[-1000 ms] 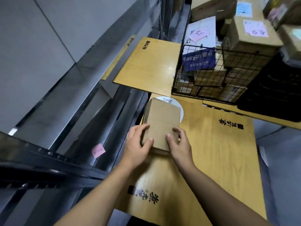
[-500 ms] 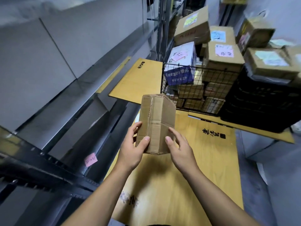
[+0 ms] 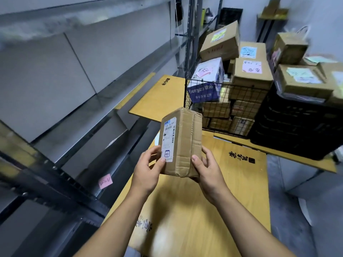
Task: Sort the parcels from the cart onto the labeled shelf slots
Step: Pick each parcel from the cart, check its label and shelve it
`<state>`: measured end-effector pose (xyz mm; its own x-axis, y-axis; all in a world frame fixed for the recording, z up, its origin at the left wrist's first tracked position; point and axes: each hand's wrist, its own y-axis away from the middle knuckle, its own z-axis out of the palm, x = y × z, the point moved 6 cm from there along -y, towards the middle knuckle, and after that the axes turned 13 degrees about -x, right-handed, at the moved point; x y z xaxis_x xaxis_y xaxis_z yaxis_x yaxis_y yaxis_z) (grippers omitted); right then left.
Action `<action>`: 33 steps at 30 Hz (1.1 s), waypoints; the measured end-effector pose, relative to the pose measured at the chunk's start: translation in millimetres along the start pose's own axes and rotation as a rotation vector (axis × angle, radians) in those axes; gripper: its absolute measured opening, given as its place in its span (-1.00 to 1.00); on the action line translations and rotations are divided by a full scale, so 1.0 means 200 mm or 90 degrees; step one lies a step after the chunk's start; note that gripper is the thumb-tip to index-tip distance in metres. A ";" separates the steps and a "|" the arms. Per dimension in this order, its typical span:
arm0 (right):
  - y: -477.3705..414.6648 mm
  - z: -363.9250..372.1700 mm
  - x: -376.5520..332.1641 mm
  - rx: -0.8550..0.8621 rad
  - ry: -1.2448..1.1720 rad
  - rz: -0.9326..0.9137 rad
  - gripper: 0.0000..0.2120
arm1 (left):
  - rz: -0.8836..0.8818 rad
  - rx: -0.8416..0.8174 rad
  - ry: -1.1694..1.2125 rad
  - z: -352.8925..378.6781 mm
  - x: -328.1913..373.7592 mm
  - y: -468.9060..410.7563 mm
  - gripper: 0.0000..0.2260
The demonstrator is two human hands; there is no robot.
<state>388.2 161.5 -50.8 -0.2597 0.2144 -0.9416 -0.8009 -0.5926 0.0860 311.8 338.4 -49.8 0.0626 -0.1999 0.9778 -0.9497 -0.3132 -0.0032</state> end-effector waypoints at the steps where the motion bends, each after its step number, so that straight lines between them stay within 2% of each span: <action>1: 0.00 0.01 0.00 -0.008 -0.030 0.005 -0.66 | -0.018 0.016 -0.018 -0.02 -0.03 0.01 -0.62; 4: 0.01 0.04 0.03 -0.055 -0.068 0.022 -0.64 | -0.047 0.043 0.000 -0.06 -0.09 0.07 -0.51; 7: 0.03 0.10 0.05 -0.093 -0.037 0.032 -0.61 | -0.034 0.082 0.010 -0.11 -0.11 0.17 -0.50; 11: 0.05 0.17 0.02 -0.075 0.204 -0.078 -0.48 | -0.019 0.169 -0.074 -0.22 -0.08 0.34 -0.57; 14: 0.04 0.28 0.05 -0.122 0.312 -0.099 -0.58 | -0.020 0.227 -0.146 -0.31 -0.06 0.48 -0.55; 17: 0.05 0.44 0.13 -0.212 0.284 -0.026 -0.66 | -0.035 0.277 -0.179 -0.44 -0.08 0.65 -0.53; 22: 0.17 0.81 0.27 -0.396 0.336 0.013 -0.38 | -0.065 0.388 -0.221 -0.62 -0.09 1.04 -0.54; 28: 0.51 1.41 0.48 -0.575 0.307 0.026 -0.44 | -0.107 0.576 -0.233 -0.87 -0.10 1.74 -0.56; 33: 1.00 1.95 0.66 -0.682 0.278 0.046 -0.43 | -0.155 0.720 -0.283 -1.04 -0.06 2.48 -0.56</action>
<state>-17.4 374.1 -31.4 0.0885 -0.0098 -0.9960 0.1293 -0.9914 0.0212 -223.8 377.9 -19.7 0.5093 -0.2524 0.8227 -0.1145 -0.9674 -0.2259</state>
